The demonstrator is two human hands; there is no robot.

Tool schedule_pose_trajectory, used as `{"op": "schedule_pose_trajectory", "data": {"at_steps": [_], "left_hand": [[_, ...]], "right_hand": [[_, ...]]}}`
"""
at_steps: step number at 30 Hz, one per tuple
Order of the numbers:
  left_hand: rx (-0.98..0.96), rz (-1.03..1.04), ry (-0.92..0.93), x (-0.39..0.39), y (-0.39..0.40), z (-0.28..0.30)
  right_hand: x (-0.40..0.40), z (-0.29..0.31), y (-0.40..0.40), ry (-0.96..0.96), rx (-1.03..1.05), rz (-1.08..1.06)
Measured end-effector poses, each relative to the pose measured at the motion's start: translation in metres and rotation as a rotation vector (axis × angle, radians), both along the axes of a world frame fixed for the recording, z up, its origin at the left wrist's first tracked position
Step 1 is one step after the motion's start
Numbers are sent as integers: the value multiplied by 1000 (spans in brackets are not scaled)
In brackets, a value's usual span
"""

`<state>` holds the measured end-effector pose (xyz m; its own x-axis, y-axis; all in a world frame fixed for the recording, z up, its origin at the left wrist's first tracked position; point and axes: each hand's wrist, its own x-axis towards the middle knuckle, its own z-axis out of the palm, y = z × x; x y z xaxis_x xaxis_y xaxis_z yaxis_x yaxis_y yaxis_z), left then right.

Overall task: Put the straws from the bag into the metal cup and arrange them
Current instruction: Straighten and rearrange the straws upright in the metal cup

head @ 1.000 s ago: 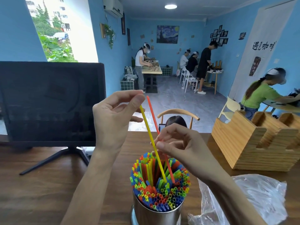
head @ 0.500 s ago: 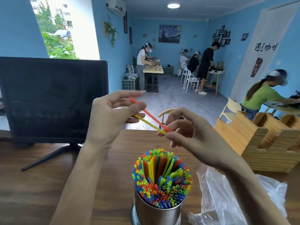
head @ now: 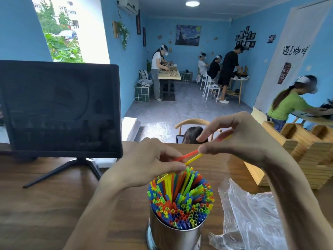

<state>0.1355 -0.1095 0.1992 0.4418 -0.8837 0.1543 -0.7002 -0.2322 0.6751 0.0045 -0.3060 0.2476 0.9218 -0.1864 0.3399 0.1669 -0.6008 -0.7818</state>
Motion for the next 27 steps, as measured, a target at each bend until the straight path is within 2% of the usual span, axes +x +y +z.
{"op": "schedule_pose_trajectory", "data": {"at_steps": [4,6,7,9,12,15,21,27], "left_hand": [[-151,85,88,-2,-3,-12],[-180,98,91,-8,-8,-19],[-184,97,78,-12,-10,-22],[-164,89,38,-17,-13,-27],[-89,98,-87,-13,-8,-33],[-166,195,-48,-5,5,-36],[-232,266,-28,2,10,-45],[-155,237,-36,13,9,-58]], "right_hand": [[9,-21,-4,-162,557,-80],[15,-33,3,-268,709,-81],[17,-36,9,-310,717,-70],[18,-41,19,-373,623,-87],[17,-49,26,-398,327,-130],[17,-67,31,-322,107,-108],[16,-110,23,-264,-129,-108],[16,-110,9,-127,-192,-27]]}}
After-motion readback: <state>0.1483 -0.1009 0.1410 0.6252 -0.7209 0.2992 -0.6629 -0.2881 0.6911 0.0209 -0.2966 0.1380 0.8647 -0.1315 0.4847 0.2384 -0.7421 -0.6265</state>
